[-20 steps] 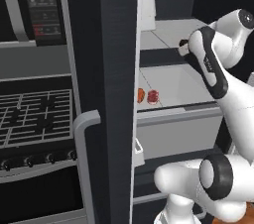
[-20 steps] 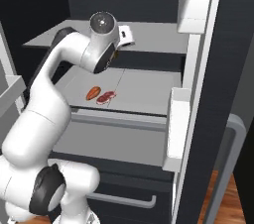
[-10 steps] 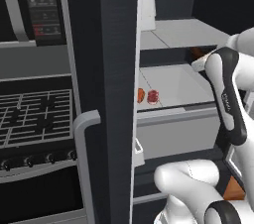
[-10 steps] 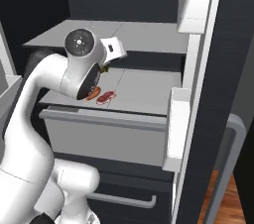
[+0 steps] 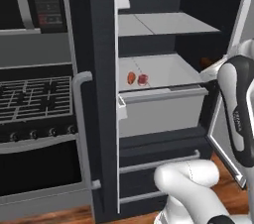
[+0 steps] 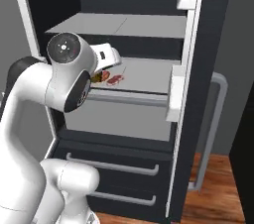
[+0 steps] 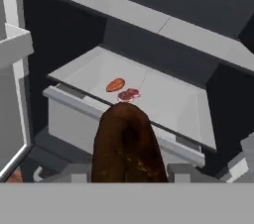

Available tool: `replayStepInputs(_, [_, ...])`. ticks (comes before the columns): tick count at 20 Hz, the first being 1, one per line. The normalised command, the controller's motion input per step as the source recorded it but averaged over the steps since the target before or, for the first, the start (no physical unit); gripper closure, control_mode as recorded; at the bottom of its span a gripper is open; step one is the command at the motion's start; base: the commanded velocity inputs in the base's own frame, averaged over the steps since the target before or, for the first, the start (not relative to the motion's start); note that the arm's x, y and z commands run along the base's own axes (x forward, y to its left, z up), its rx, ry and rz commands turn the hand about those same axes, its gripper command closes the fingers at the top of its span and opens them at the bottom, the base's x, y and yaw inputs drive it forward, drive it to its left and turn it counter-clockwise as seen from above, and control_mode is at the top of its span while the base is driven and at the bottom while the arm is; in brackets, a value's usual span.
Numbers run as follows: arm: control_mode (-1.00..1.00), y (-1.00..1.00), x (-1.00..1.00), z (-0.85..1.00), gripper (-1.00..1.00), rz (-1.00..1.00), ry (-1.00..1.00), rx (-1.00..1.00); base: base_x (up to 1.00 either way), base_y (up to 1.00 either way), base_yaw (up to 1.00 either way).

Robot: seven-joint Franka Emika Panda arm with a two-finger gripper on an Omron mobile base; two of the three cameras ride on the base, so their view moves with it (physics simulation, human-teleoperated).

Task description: Place one sweet potato and one steak in each tupperware on the nearby counter, to pack two identical lunches.

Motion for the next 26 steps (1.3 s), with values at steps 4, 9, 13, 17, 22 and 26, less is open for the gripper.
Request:
replayStepInputs(4, [1.0,0.0,0.0,0.0,1.0,0.0,0.0,0.0,-1.0,0.0,0.0])
replayStepInputs(9, [1.0,0.0,0.0,0.0,1.0,0.0,0.0,0.0,-0.98,0.1,0.0])
replayStepInputs(13, [1.0,0.0,0.0,0.0,1.0,0.0,0.0,0.0,-0.65,0.64,0.0])
replayStepInputs(17, [1.0,0.0,0.0,0.0,1.0,0.0,0.0,0.0,-0.34,0.99,0.0])
replayStepInputs(22, [1.0,0.0,0.0,0.0,1.0,0.0,0.0,0.0,-0.14,1.0,0.0])
replayStepInputs(26, [1.0,0.0,0.0,0.0,1.0,0.0,0.0,0.0,-0.1,1.0,0.0])
